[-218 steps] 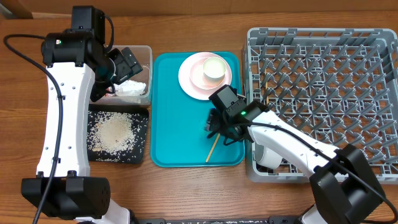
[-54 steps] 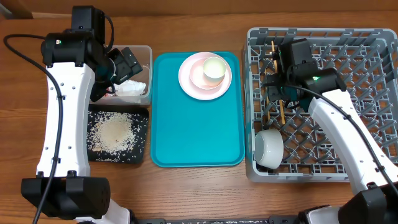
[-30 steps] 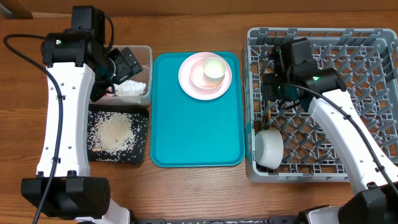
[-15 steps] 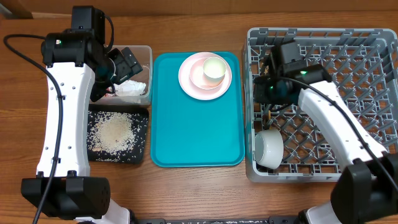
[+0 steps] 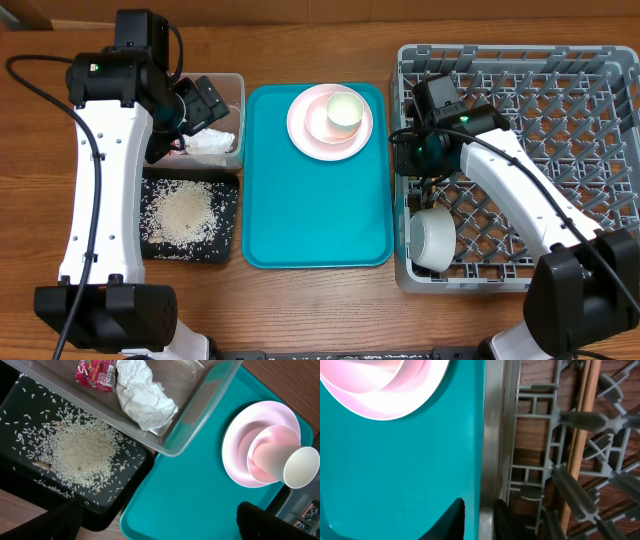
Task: Sort waste into correct bins and load items into the dishwasher
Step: 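Lower the chopstick into the rack and open the right gripper, then move the right gripper left to the white paper cup on the plate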
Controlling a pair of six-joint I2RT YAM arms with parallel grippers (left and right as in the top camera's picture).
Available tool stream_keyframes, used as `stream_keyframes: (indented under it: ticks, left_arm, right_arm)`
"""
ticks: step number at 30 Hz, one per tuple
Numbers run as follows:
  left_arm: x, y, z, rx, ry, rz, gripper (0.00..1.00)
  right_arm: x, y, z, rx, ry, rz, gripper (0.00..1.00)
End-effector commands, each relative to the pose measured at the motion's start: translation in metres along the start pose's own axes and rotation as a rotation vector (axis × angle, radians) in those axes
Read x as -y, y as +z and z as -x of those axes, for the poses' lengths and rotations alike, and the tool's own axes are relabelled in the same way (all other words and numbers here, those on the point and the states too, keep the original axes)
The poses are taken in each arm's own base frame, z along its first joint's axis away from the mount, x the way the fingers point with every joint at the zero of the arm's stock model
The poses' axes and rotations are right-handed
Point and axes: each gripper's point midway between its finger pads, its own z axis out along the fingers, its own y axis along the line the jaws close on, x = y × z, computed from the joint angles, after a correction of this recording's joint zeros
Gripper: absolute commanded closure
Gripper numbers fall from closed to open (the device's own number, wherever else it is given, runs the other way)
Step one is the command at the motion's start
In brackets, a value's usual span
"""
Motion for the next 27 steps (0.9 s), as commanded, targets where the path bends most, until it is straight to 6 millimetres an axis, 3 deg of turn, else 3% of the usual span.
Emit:
stream_keyframes:
  ticks: [1, 27]
  left_arm:
    - [0.004, -0.006, 0.001, 0.017, 0.005, -0.015, 0.0]
    - [0.004, -0.006, 0.001, 0.017, 0.005, -0.015, 0.0]
  right_arm:
    - [-0.004, 0.001, -0.003, -0.007, -0.01, 0.01, 0.78]
    - [-0.018, 0.003, -0.018, -0.047, -0.051, 0.01, 0.81]
